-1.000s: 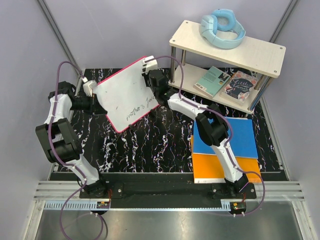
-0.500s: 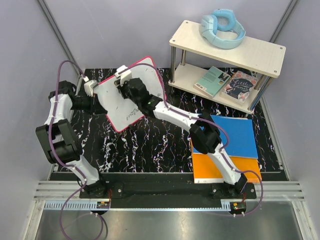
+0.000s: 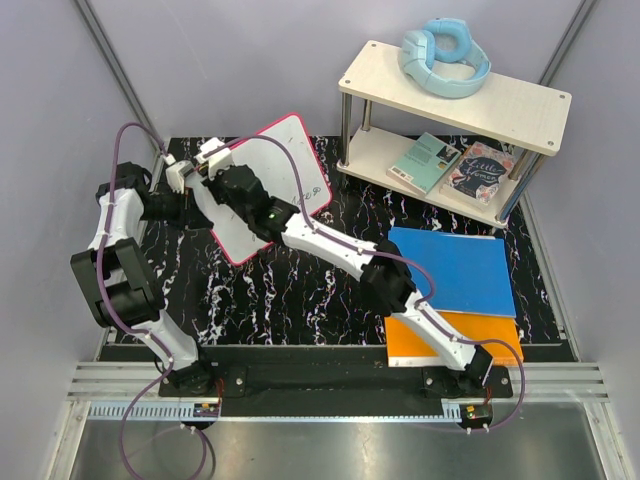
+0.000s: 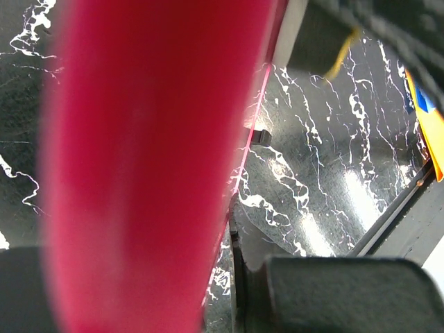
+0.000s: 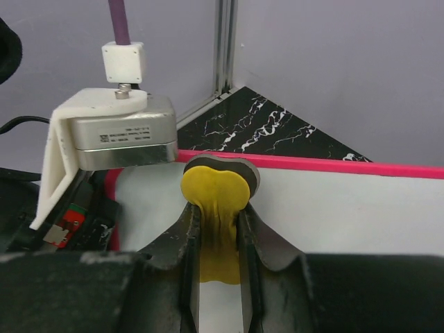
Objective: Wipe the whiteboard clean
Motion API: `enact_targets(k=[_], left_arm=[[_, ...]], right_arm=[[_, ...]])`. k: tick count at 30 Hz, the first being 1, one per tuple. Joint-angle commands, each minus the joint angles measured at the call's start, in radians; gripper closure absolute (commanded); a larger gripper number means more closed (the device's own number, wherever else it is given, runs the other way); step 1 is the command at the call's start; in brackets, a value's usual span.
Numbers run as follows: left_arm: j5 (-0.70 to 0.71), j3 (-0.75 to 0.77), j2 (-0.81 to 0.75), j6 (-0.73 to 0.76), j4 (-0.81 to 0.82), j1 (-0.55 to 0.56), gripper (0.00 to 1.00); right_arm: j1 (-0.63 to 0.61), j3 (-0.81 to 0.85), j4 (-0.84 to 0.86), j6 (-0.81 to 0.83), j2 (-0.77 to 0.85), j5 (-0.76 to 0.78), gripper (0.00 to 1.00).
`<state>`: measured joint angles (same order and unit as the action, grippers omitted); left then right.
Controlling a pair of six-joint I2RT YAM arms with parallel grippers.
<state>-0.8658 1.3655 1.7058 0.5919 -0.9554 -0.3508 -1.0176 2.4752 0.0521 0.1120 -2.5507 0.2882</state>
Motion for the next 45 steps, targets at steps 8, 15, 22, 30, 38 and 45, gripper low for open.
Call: enact_targets(k=[8, 15, 22, 30, 38, 45], left_arm=[[0.287, -0.019, -0.012, 0.253, 0.052, 0.033, 1.0], [0.284, -0.016, -0.012, 0.25, 0.052, 0.033, 1.0], [0.272, -0.014, -0.008, 0.238, 0.05, 0.033, 1.0], [0.254, -0.013, -0.008, 0.227, 0.05, 0.033, 1.0], [0.274, -0.026, -0.021, 0.24, 0.052, 0.033, 1.0], [0.272, -0.029, -0.02, 0.246, 0.05, 0.033, 1.0]], right_arm=[[-0.016, 0.039, 0.023, -0.009, -0.045, 0.014, 1.0], [-0.016, -0.225, -0.003, -0.049, 0.062, -0.026, 1.0], [-0.016, -0.579, 0.006, -0.147, 0.22, -0.04, 1.0], [-0.015, -0.713, 0.035, -0.212, 0.267, 0.048, 1.0], [0.037, -0.607, 0.072, -0.184, 0.279, 0.112, 1.0], [0.163, -0.538, 0.087, -0.178, 0.291, 0.135, 1.0]])
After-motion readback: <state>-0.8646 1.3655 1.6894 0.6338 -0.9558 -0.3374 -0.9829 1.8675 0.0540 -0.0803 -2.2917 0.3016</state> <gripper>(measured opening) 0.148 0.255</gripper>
